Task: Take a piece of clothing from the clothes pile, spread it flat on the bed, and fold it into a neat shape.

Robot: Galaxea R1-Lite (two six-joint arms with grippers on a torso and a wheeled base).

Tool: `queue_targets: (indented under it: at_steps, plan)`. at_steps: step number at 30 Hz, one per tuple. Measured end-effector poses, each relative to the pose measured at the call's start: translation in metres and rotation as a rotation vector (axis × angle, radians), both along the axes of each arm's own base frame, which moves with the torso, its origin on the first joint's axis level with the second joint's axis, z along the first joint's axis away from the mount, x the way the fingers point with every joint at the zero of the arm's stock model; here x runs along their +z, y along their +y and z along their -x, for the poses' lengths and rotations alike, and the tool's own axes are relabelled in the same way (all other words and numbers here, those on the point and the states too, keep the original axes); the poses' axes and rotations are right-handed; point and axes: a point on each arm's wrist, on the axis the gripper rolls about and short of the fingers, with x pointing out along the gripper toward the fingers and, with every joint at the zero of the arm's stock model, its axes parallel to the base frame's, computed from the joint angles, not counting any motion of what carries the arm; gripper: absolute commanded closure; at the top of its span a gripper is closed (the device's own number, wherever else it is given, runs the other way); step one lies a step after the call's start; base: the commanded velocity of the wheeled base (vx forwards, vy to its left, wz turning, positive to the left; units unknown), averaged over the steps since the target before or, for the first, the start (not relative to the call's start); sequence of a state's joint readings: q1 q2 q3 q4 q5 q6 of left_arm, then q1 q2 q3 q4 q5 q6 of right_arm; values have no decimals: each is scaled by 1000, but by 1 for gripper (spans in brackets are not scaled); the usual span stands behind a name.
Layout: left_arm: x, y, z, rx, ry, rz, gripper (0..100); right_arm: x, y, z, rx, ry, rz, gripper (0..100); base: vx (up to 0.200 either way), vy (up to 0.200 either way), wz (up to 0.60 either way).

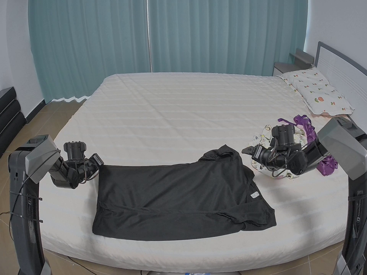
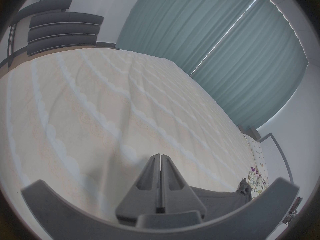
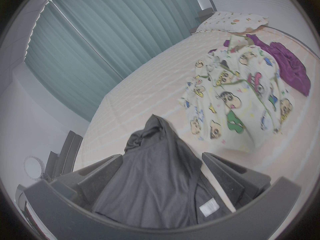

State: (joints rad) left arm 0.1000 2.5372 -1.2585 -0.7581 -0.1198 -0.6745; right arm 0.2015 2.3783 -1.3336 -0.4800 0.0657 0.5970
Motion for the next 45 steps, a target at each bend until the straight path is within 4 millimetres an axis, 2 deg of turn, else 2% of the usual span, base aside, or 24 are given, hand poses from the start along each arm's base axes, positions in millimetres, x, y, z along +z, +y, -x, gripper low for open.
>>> queue_targets:
  at_steps: [4,9,16,22,26,27,36,45]
  plan:
    - [-1,1,1,13,7,19,100,-9,7,-25,28,-19,46,0,0,0,0]
    - [-3,0,3,34,16,66,100,-37,16,-47,60,-19,121,0,0,0,0]
    - [-4,0,4,38,21,79,100,-60,22,-64,40,-38,146,0,0,0,0]
    - [-4,0,5,38,24,80,100,-67,26,-80,12,-84,142,0,0,0,0]
    - [-4,0,5,39,24,81,100,-75,26,-81,10,-72,143,0,0,0,0]
    - [-4,0,5,38,24,82,100,-77,26,-81,9,-66,142,100,0,0,0]
    - [-3,0,5,39,22,81,100,-82,27,-83,-32,-56,95,100,0,0,0]
    - [0,0,3,40,4,78,100,-60,26,-84,-92,-80,21,100,0,0,0]
